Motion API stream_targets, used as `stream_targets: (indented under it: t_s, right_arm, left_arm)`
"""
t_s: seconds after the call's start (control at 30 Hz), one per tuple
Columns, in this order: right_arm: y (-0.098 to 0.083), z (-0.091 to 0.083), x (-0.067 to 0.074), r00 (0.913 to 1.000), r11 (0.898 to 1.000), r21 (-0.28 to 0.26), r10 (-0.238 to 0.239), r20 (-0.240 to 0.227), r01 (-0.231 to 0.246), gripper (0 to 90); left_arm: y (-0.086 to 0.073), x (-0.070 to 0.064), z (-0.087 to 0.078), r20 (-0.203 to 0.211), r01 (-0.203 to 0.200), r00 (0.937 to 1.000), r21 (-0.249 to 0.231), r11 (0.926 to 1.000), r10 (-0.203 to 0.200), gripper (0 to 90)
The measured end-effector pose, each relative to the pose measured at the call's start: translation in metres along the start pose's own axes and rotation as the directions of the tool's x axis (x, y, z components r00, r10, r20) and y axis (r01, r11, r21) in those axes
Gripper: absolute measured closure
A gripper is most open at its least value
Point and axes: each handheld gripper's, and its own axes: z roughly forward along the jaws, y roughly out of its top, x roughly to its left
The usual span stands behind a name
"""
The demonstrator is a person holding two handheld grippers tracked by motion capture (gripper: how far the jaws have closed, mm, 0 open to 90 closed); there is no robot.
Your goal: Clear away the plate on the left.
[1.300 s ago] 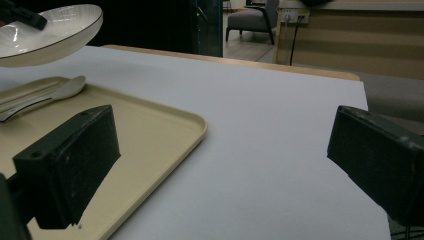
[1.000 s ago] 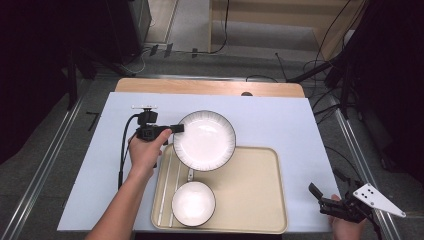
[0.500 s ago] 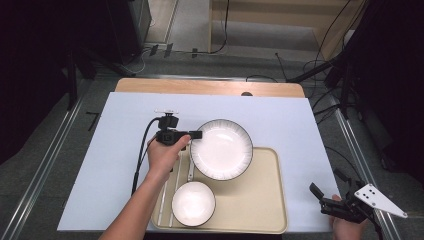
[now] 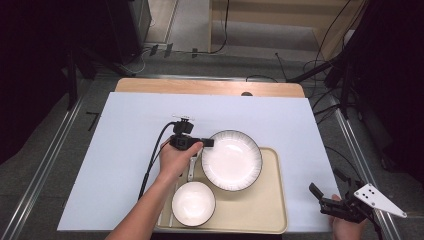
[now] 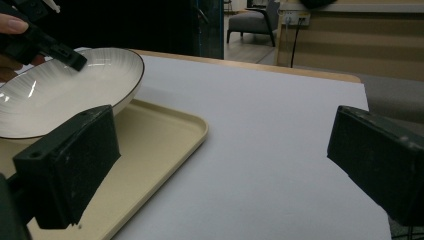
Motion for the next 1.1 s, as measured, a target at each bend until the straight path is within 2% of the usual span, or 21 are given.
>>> stream_targets:
  t_s: [0.1,0.33,0.6,0.73,0.8,0.83,0.9,1.0,1.07,1.1]
  right_arm:
    - [0.000,0.000,0.000,1.0000,1.000,0.001,0.000,0.000,0.000,0.2]
    - [0.000,0.001,0.001,1.0000,1.000,0.004,-0.004,-0.001,0.004,0.2]
    - [0.000,0.001,0.000,1.0000,1.000,0.003,-0.003,-0.001,0.003,0.2]
    - [-0.001,0.001,-0.001,1.0000,1.000,0.001,-0.003,-0.001,0.003,0.2]
    - [-0.001,0.000,0.000,1.0000,1.000,0.001,-0.003,-0.001,0.003,0.2]
    - [-0.001,0.000,0.000,1.0000,1.000,0.003,-0.002,-0.001,0.002,0.2]
    - [-0.001,0.001,-0.001,1.0000,1.000,0.001,-0.003,-0.001,0.003,0.2]
    - [-0.001,0.000,-0.001,1.0000,1.000,0.002,0.000,-0.001,0.000,0.2]
    - [-0.001,0.000,-0.001,1.0000,1.000,0.002,0.000,0.000,0.000,0.2]
    - [-0.001,0.000,-0.001,1.0000,1.000,0.004,0.001,0.000,-0.001,0.2]
  left_arm:
    - [-0.001,0.001,0.004,0.025,0.000,0.9997,0.016,0.9999,-0.001,85.2]
    - [-0.002,0.002,0.010,0.024,-0.004,0.9997,0.046,0.9989,0.003,85.2]
    - [-0.003,0.008,0.019,0.039,0.027,0.9988,0.090,0.9956,-0.031,85.2]
    - [-0.004,0.010,0.024,0.032,0.021,0.9992,0.123,0.9921,-0.025,85.2]
    - [-0.005,0.011,0.027,0.014,0.022,0.9996,0.139,0.9901,-0.024,85.4]
    - [-0.005,0.013,0.027,0.020,0.026,0.9994,0.143,0.9893,-0.029,85.4]
    - [-0.006,0.013,0.028,0.006,0.015,0.9999,0.144,0.9894,-0.016,85.4]
    - [-0.006,0.014,0.028,0.017,-0.009,0.9998,0.131,0.9914,0.007,85.1]
    - [-0.006,0.014,0.026,0.002,-0.026,0.9997,0.100,0.9946,0.025,79.5]
    - [-0.006,0.015,0.024,0.014,-0.038,0.9992,0.091,0.9951,0.037,74.3]
